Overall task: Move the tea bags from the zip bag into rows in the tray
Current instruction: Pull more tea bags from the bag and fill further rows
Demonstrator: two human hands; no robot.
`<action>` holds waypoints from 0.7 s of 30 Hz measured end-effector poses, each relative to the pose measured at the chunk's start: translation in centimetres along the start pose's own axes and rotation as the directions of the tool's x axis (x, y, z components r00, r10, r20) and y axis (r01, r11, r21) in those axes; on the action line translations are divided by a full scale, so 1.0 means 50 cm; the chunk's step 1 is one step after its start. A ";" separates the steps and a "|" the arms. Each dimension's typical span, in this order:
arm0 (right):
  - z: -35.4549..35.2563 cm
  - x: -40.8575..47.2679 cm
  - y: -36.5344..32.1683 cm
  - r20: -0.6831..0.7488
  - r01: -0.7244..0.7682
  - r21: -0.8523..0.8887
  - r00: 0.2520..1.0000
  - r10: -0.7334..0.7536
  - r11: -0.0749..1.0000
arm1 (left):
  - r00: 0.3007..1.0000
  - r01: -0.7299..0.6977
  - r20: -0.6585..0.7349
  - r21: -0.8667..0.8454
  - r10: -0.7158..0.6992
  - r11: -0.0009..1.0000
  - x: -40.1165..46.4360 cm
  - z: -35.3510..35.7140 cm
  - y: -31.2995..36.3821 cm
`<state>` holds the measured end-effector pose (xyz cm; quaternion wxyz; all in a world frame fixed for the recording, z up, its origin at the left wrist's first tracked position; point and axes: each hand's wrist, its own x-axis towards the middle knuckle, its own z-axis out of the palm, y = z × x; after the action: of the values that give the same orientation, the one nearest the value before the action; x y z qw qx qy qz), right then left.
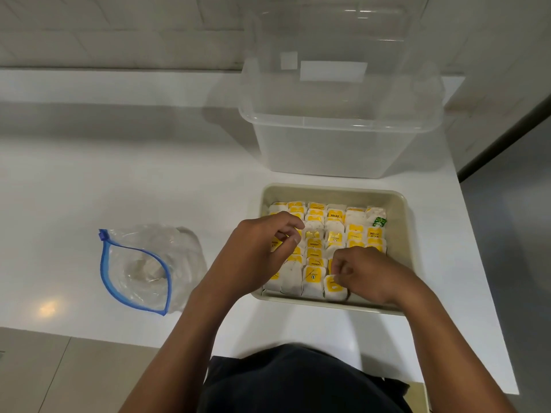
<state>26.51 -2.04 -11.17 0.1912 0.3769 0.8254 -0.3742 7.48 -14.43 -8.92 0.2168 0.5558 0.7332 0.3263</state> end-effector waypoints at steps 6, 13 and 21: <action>0.007 0.006 -0.002 -0.137 -0.019 0.084 0.990 0.030 0.996 | 1.000 0.007 -0.008 -0.011 -0.007 1.000 -0.003 -0.005 -0.003; 0.011 0.012 0.003 -0.169 -0.072 0.062 0.982 0.082 0.995 | 1.000 -0.006 -0.013 0.008 0.006 1.000 -0.005 -0.006 -0.003; 0.016 0.015 0.006 -0.187 -0.103 0.036 0.977 0.108 0.994 | 1.000 0.005 -0.030 0.004 -0.005 1.000 -0.010 -0.009 -0.005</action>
<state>26.30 -2.17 -12.30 0.1269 0.4562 0.8138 -0.3370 7.16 -15.06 -8.81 0.2053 0.5496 0.7384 0.3324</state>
